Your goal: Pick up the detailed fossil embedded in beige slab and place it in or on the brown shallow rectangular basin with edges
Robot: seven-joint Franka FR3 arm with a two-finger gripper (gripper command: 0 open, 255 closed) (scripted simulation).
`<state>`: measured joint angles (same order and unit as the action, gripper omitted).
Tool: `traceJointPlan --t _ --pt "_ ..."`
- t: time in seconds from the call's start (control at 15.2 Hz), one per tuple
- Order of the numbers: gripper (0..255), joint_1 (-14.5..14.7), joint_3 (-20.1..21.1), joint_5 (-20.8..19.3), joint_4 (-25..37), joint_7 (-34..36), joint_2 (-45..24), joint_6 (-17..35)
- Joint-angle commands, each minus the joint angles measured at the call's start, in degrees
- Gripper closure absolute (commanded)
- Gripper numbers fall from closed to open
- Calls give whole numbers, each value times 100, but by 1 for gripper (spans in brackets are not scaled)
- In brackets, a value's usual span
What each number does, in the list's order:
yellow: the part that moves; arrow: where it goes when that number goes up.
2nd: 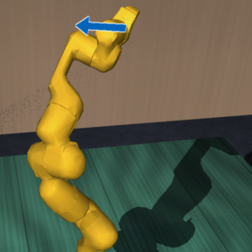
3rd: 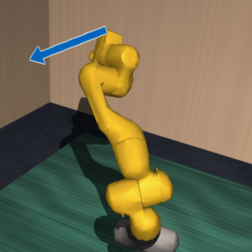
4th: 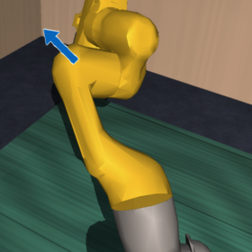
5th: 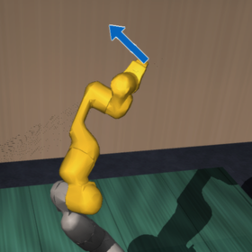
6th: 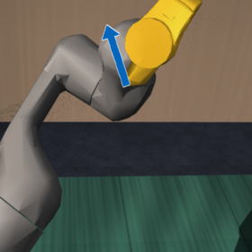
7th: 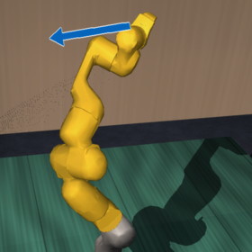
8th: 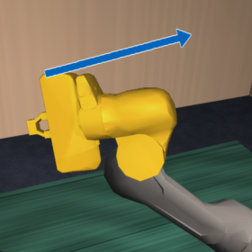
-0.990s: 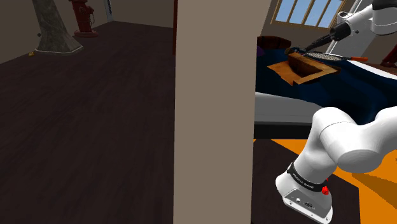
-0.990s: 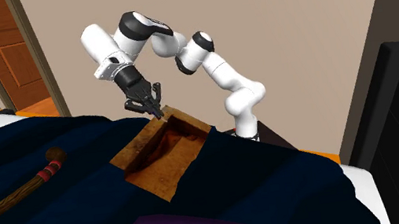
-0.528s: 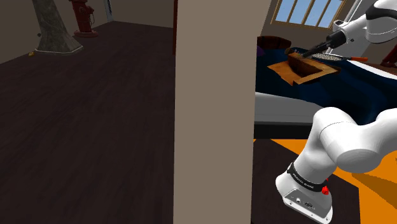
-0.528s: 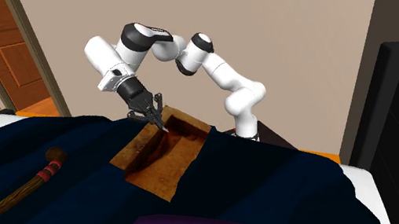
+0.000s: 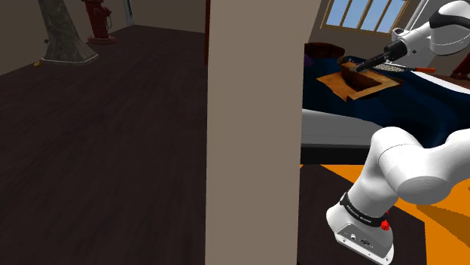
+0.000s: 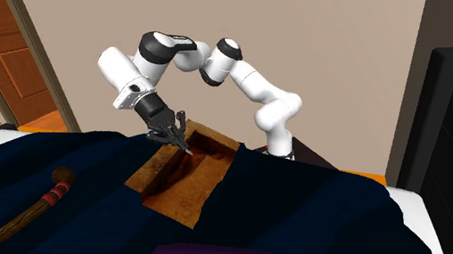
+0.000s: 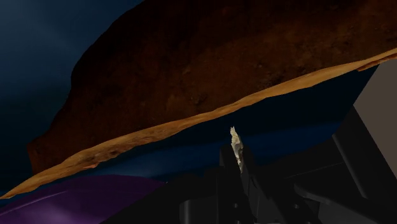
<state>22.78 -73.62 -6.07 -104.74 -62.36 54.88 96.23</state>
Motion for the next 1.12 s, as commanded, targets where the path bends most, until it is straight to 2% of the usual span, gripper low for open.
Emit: traceJointPlan --t 0.0,0.07,0.13,0.46,0.73,1.06 --pt "255 0 0 0 0 0 0 0" --pt "255 0 0 0 0 0 0 0" --pt "0 0 0 0 0 0 0 0" --pt "0 0 0 0 0 0 0 0" --pt "0 169 -51 39 903 -36 -71 -751" --pt "0 169 -51 39 903 -36 -71 -751"
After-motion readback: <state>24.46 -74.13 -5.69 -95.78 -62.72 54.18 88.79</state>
